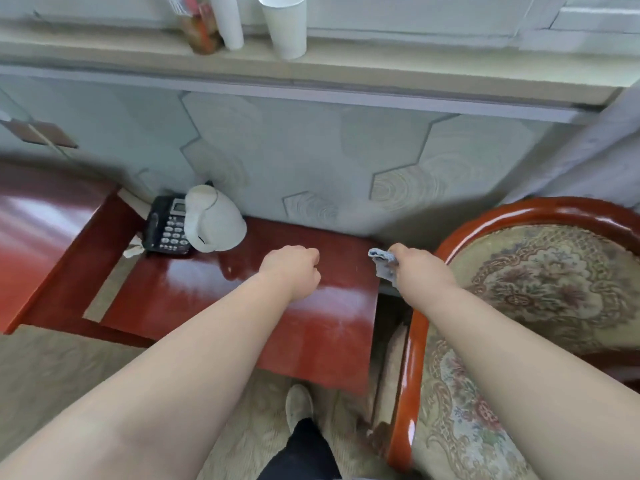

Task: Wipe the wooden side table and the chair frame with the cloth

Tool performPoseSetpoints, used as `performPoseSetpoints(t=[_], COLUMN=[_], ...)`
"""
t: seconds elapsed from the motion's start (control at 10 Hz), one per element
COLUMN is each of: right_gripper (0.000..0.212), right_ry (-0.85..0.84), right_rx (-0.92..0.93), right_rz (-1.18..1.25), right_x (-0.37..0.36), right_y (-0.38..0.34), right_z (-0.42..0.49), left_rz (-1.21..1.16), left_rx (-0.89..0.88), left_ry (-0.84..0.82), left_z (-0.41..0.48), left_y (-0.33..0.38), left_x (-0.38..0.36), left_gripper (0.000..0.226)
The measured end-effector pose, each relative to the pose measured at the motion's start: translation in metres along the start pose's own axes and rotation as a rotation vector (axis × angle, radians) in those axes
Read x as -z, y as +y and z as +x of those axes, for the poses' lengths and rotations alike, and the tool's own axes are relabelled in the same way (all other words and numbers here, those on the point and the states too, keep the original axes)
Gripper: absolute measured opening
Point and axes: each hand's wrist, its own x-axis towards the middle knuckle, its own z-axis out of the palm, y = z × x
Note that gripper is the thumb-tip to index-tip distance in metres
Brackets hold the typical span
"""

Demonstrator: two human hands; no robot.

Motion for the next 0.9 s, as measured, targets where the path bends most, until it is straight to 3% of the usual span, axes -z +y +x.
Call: performPoseSetpoints(t=[0.3,0.6,0.7,0.9], right_gripper=[0.038,0.042,0.05,0.041], right_ry=[-0.029,0.056,-0.007,-0.061], right_rx=[-0.034,-0.033,-0.103,-0.111], right_rz=[0.117,0.005,0.04,0.046], right_x=[-0.014,-0.032,-0.042,-0.063], right_y=[-0.045,-0.047,-0.048,-0.043], right_z=[0.05,0.099,0.108,0.103], left_rz=[0.064,0.023,0.052,0.083], left_rx=[-0.123,-0.197,-0.223,-0.217], left_ry=[-0.073,-0.058,-0.077,-0.106], left_z=[0.065,0.117,0.126,0.135], left_y=[-0.056,-0.046,-0.043,-0.041], left_x=[0.007,-0.002,-0.009,-0.02], left_gripper=[0.039,0.04,0.04,0.038])
